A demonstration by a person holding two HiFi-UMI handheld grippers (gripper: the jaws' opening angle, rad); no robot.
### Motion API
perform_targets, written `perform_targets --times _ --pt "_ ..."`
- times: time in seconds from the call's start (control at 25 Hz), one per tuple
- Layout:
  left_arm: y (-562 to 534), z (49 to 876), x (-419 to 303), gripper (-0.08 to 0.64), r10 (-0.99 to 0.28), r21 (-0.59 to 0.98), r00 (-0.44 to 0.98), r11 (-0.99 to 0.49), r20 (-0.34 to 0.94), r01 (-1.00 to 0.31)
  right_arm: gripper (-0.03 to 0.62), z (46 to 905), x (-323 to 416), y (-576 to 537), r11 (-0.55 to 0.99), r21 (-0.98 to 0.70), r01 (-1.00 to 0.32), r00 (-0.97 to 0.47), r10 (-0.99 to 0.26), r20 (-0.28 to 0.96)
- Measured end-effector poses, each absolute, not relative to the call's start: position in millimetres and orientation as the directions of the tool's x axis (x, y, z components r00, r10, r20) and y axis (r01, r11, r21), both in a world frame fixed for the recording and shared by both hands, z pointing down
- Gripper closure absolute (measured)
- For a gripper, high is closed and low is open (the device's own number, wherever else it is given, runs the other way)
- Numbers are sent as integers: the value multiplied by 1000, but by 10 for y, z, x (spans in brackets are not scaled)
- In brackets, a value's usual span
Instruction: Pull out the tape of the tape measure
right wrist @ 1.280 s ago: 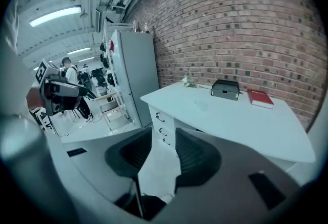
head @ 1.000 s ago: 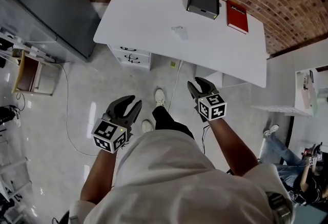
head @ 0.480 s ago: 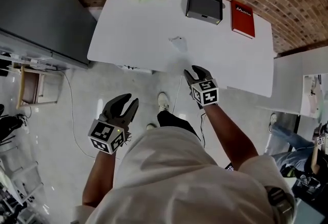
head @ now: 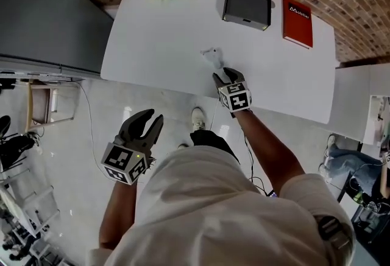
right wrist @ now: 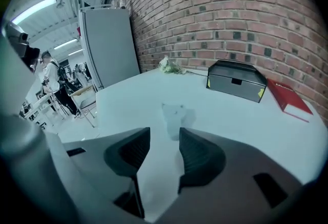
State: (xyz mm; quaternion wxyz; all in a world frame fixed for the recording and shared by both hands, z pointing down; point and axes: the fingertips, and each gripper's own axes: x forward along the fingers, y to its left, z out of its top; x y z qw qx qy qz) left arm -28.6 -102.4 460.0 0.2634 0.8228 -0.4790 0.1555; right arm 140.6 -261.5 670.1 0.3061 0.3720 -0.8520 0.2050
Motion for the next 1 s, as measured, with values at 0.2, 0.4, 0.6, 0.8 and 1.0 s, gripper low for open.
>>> perform_targets --times 0.2,0.4,0.6,0.8,1.0 --pt "-1212 4584 -203 449 -711 273 471 -384 522 -882 426 6880 1344 -2807 644 -120 -756 -533 -499 683" --pt "-1299 4609 -199 448 -718 262 445 -360 534 -895 414 7025 1300 -2969 634 -98 -767 -506 -505 699" --pt "-1340 4630 -216 448 -715 256 440 -358 543 -898 416 7072 1245 -2983 634 -88 -768 -490 -493 719" --pt "-1371 4604 -227 448 -715 248 447 -372 537 -894 416 7086 1234 -3017 648 -63 -759 -480 -491 727" --pt "-1403 4609 -318 449 -716 251 452 -377 531 -892 427 7090 1221 -3014 670 -54 -740 -492 -484 724"
